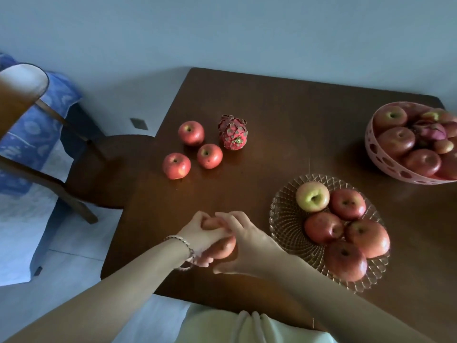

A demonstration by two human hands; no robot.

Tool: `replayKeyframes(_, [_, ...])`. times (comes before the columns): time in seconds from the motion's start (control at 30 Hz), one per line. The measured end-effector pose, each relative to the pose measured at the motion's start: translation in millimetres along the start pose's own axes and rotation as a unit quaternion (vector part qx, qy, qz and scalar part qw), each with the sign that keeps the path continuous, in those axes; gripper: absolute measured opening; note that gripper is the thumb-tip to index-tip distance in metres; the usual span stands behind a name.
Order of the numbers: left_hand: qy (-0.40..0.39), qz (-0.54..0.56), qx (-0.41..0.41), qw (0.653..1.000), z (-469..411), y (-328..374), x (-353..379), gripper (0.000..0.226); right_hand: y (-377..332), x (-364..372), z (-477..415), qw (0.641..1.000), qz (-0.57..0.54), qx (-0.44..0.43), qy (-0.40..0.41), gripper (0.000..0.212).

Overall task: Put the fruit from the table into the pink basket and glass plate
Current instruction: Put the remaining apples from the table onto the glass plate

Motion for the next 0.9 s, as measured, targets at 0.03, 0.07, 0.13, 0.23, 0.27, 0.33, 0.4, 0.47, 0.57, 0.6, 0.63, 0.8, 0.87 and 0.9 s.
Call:
replayKeyframes(0.03, [-0.005, -0.003, 0.030, 1.000, 1.5, 13.8, 10.6, 0.045, 0.9, -5.8, 7.1, 0.999, -0.014, -0.008, 0.040, 0.093])
replayKeyframes(0.07, [-0.005, -0.023, 0.060, 0.998, 2.4, 27.8, 21.5, 0.044, 5.9, -16.2, 16.9, 0.995, -0.028, -0.012, 0.093, 0.088])
replayKeyframes(0.13, [-0.023, -0.060, 0.109, 0.992, 5.9, 48.2, 42.8, 0.046, 19.8, -36.4, 36.3, 0.986, -0.020, -0.005, 0.163, 0.080])
replayKeyframes(0.23, [-0.108, -0.084, 0.145, 0.980, 5.5, 66.2, 81.8, 0.041, 55.9, -54.6, 71.9, 0.979, -0.014, 0.065, 0.192, 0.078])
replayKeyframes(0.27, [-0.113, -0.106, 0.157, 0.975, 3.8, 69.2, 89.3, 0.036, 68.3, -56.9, 82.2, 0.974, -0.012, 0.091, 0.209, 0.078])
replayKeyframes(0.33, [-0.072, -0.190, 0.195, 0.960, -1.3, 75.7, 95.9, 0.030, 90.1, -57.9, 99.2, 0.959, 0.033, 0.127, 0.251, 0.079])
replayKeyframes(0.4, [-0.024, -0.251, 0.218, 0.943, -5.5, 79.6, 101.5, 0.029, 108.5, -51.9, 107.0, 0.945, 0.092, 0.167, 0.265, 0.077])
replayKeyframes(0.47, [-0.011, -0.260, 0.228, 0.938, -6.6, 80.5, 109.5, 0.028, 118.6, -44.2, 106.8, 0.936, 0.127, 0.205, 0.257, 0.077])
replayKeyframes(0.57, [-0.026, -0.273, 0.243, 0.930, -8.6, 79.6, 128.7, 0.031, 122.8, -33.4, 101.9, 0.932, 0.157, 0.230, 0.231, 0.076])
replayKeyframes(0.6, [-0.033, -0.274, 0.243, 0.930, -9.7, 78.8, 133.8, 0.034, 122.6, -30.2, 99.6, 0.932, 0.173, 0.234, 0.217, 0.075])
replayKeyframes(0.63, [-0.036, -0.277, 0.241, 0.929, -10.8, 78.0, 137.6, 0.038, 122.3, -28.9, 97.8, 0.930, 0.187, 0.243, 0.201, 0.074])
replayKeyframes(0.8, [-0.021, -0.287, 0.240, 0.927, -16.1, 75.2, 154.1, 0.052, 126.6, -33.7, 100.1, 0.939, 0.208, 0.229, 0.151, 0.085])
replayKeyframes(0.87, [-0.007, -0.294, 0.238, 0.926, -17.7, 73.2, 160.1, 0.060, 134.8, -39.2, 108.8, 0.957, 0.186, 0.198, 0.103, 0.091])
replayKeyframes(0.9, [0.000, -0.301, 0.234, 0.924, -19.1, 72.0, 162.6, 0.066, 139.3, -44.5, 115.1, 0.964, 0.171, 0.179, 0.094, 0.092])
Point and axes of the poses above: each hand's wrist, its own z-axis away from the middle knuckle, its own x-axis out of the palm, y = z × x, the point moved 6 cm from there along -z, towards the middle knuckle, and after that the axes turned 6 degrees about -y, right-handed, at the moved point
